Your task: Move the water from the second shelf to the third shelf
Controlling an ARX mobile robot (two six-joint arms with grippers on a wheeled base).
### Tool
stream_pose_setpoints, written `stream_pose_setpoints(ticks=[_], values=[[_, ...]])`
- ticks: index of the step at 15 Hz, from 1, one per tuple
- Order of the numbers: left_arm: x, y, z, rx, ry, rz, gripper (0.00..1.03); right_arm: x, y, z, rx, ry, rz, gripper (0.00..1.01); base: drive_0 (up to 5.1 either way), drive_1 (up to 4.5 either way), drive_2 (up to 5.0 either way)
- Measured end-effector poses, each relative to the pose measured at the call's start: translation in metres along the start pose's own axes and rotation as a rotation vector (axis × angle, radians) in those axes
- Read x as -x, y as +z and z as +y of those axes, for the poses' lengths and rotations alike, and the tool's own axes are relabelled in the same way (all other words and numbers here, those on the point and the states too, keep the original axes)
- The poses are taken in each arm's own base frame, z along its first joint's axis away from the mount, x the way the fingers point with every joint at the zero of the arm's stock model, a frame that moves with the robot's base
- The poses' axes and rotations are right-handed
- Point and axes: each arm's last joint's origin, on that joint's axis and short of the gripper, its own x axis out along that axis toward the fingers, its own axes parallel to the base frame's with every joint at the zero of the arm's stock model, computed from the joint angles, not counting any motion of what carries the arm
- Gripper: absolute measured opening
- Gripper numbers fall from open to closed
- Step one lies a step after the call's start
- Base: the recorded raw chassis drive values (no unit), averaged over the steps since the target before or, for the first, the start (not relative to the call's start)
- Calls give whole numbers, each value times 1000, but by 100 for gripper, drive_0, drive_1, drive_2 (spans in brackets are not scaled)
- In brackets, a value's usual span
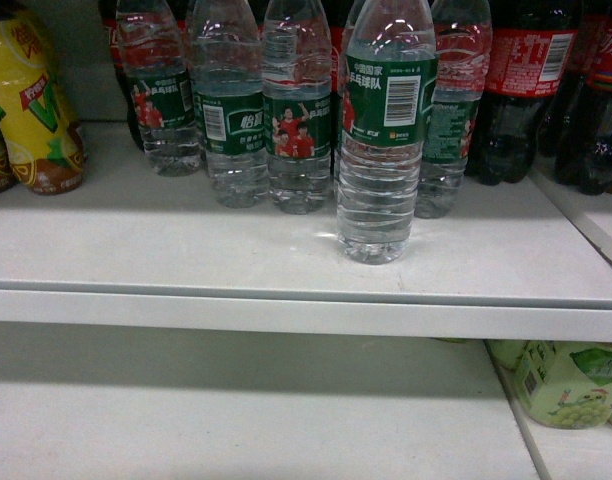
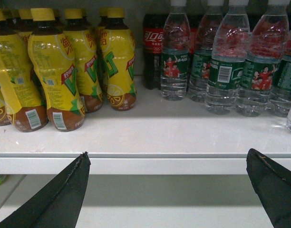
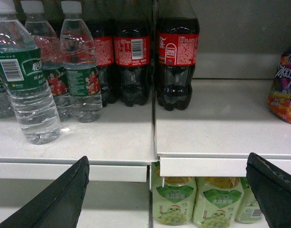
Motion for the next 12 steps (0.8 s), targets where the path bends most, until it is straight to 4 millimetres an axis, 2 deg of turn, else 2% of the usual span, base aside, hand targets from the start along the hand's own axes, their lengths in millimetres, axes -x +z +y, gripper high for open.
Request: stream_pose_setpoints(ticks=[12], values=[[0,0,0,0,0,0,98,0,0,0,0,0,0,98,0,0,0]])
